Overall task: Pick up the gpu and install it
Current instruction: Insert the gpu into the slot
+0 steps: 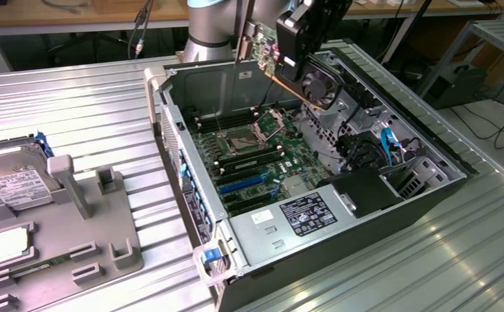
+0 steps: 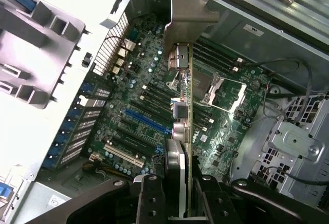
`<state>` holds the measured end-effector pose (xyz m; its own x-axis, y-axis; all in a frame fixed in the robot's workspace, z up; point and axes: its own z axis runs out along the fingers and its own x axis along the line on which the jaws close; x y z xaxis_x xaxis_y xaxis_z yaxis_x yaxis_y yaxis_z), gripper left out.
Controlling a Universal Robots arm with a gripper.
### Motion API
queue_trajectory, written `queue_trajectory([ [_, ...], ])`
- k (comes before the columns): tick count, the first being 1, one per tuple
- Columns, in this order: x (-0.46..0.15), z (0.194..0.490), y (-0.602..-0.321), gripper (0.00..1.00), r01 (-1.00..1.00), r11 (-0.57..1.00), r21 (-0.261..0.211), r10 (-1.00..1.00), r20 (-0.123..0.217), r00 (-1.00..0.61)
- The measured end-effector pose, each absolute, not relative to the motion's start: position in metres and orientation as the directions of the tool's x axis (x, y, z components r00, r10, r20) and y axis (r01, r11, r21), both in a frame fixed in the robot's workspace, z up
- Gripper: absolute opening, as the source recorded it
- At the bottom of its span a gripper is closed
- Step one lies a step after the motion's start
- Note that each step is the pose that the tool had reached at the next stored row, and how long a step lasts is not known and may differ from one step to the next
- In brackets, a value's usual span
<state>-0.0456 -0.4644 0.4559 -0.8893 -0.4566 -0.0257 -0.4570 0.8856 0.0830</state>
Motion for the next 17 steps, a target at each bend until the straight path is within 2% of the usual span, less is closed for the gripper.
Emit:
queue_trajectory([
  [17,-0.0453,0.4559,-0.4644,0.28,-0.569,0.818,0.083,-0.569,-0.026,-0.822],
])
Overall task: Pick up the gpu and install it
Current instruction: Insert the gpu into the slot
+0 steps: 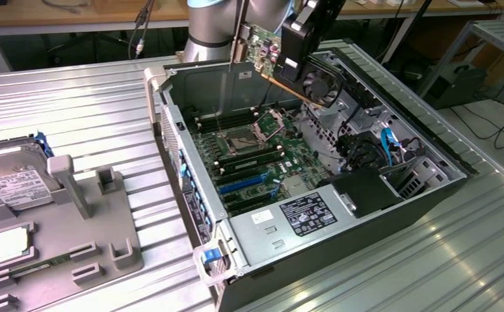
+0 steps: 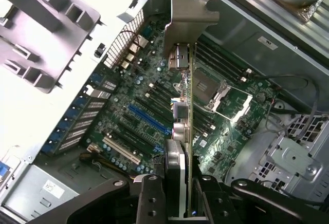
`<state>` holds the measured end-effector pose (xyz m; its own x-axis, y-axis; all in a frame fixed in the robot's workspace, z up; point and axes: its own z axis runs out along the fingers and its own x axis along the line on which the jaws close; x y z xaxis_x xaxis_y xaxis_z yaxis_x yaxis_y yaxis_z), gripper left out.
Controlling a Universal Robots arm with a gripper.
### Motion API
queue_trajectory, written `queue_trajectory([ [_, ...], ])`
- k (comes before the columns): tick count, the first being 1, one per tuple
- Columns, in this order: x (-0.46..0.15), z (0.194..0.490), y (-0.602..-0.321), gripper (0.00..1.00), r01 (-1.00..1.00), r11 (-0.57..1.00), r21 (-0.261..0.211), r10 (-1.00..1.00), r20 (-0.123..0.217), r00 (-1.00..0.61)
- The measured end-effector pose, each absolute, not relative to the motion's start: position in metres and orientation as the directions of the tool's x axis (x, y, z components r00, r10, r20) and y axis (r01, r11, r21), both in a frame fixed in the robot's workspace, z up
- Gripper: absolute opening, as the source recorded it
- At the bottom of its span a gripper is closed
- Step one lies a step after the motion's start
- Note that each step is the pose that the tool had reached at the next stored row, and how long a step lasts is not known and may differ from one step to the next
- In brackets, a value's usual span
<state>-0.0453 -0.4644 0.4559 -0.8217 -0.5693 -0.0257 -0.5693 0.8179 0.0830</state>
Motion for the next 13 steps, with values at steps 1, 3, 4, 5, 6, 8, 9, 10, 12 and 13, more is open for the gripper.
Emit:
queue_trajectory([
  [1,-0.0453,0.4559,-0.4644,0.28,-0.576,0.813,0.083,-0.576,-0.026,-0.817],
  [3,-0.0454,0.4559,-0.4645,0.28,-0.595,0.799,0.083,-0.595,-0.026,-0.803],
  [4,-0.0454,0.4559,-0.4645,0.28,-0.600,0.795,0.083,-0.601,-0.026,-0.799],
  [5,-0.0453,0.4559,-0.4645,0.28,-0.607,0.791,0.083,-0.607,-0.026,-0.794],
  [6,-0.0454,0.4559,-0.4645,0.28,-0.613,0.785,0.083,-0.614,-0.026,-0.789],
  [8,-0.0453,0.4559,-0.4645,0.28,-0.625,0.776,0.083,-0.625,-0.026,-0.780],
  [9,-0.0454,0.4559,-0.4645,0.28,-0.630,0.772,0.083,-0.630,-0.026,-0.776],
  [10,-0.0454,0.4559,-0.4646,0.28,-0.636,0.767,0.083,-0.636,-0.026,-0.771],
  [12,-0.0454,0.4559,-0.4646,0.28,-0.645,0.759,0.083,-0.646,-0.026,-0.763],
  [13,-0.0453,0.4559,-0.4646,0.28,-0.650,0.755,0.083,-0.651,-0.026,-0.759],
])
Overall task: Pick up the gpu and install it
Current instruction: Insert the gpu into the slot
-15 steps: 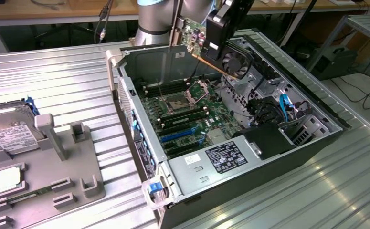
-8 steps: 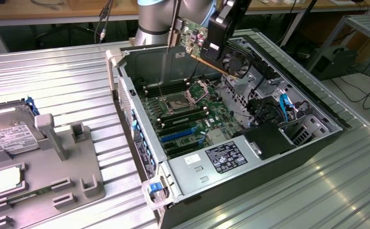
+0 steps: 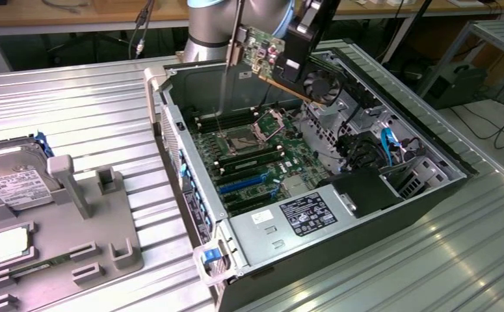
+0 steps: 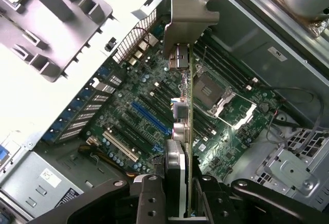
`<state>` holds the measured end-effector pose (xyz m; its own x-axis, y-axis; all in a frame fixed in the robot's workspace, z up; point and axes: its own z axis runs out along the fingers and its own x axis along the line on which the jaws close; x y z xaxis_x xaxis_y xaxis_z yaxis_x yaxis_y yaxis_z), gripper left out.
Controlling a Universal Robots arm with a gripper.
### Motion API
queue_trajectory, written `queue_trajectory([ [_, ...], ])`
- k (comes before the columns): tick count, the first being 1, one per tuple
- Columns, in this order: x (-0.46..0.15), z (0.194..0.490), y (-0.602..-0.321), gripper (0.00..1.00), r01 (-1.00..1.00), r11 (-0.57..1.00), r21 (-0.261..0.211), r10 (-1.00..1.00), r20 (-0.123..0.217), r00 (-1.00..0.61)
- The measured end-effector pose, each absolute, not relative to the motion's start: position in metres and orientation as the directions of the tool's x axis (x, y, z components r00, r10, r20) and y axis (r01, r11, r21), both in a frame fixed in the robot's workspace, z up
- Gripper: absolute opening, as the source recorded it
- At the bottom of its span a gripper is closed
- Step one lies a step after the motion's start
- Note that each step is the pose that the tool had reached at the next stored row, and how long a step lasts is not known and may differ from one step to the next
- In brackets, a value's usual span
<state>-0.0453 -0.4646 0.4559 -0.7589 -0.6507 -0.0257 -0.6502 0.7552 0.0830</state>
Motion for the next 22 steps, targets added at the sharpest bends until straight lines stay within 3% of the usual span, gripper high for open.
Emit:
queue_trajectory([
  [22,-0.0442,0.4554,-0.4646,0.28,-0.769,0.634,0.083,-0.770,-0.026,-0.637],
])
